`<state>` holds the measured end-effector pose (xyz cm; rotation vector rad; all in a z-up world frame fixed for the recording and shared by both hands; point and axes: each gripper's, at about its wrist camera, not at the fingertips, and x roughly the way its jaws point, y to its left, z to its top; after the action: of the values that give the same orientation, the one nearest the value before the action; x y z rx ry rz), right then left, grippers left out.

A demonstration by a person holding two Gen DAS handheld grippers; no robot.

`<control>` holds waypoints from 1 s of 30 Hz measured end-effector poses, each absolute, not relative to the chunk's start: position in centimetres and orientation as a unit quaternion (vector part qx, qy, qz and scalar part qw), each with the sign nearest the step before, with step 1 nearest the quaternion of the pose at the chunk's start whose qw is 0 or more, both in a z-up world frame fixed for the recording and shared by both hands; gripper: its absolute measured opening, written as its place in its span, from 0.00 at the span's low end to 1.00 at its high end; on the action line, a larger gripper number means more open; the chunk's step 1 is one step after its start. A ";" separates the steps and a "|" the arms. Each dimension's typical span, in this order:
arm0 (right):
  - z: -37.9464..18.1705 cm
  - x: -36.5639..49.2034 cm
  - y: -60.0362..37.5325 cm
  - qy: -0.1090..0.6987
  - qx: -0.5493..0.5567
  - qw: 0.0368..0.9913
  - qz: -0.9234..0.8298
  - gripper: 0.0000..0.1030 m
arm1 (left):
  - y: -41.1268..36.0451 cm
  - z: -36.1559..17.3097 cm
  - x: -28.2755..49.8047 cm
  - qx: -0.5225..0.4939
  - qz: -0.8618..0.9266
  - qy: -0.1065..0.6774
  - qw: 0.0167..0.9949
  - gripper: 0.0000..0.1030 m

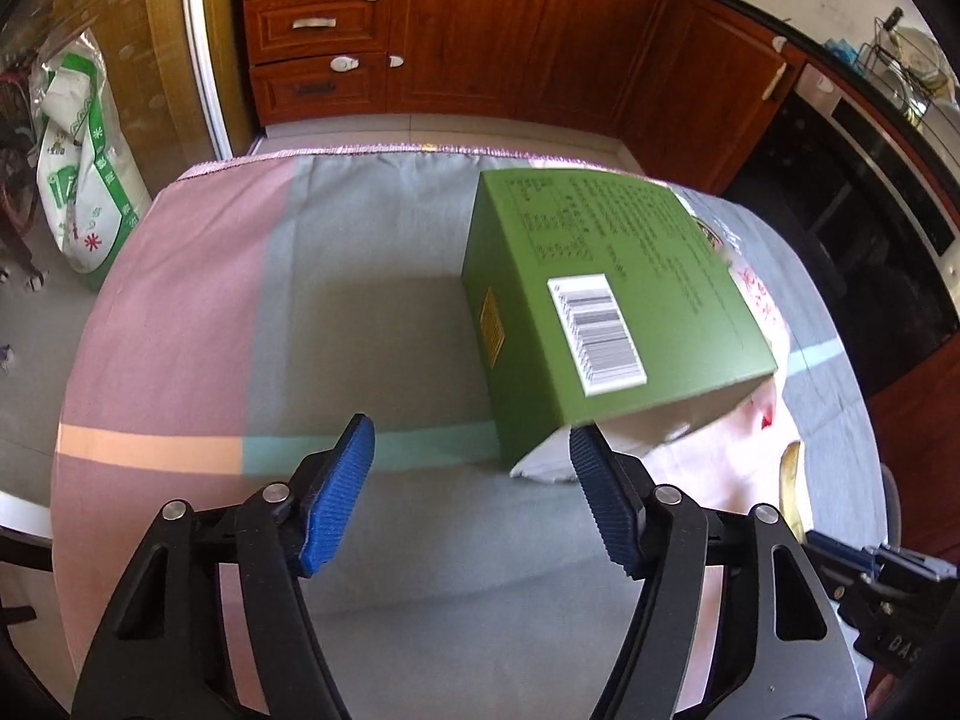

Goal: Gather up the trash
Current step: 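Grasp the yellow peel strip with the right gripper while the left gripper grasps the green box, then carry the yellow peel and green box over the bin with both grippers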

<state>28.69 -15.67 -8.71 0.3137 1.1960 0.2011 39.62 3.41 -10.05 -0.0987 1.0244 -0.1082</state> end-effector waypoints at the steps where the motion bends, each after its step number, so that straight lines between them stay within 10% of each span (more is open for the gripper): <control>1: -8.9 28.9 -15.9 0.560 0.150 0.809 0.096 0.19 | 3.2 -10.1 40.0 -0.047 -0.051 0.488 0.870 0.61; 5: -9.6 28.7 -17.3 0.561 0.162 0.806 0.096 0.19 | 2.0 -10.6 40.8 -0.035 -0.056 0.494 0.867 0.09; 30: -3.1 19.3 -27.0 0.503 0.238 0.827 0.076 0.19 | -3.4 -3.2 25.7 0.003 -0.097 0.461 0.882 0.05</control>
<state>19.34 -26.96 -3.09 0.5045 1.0692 0.1610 25.69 -3.41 -3.21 0.0068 0.9603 -0.2010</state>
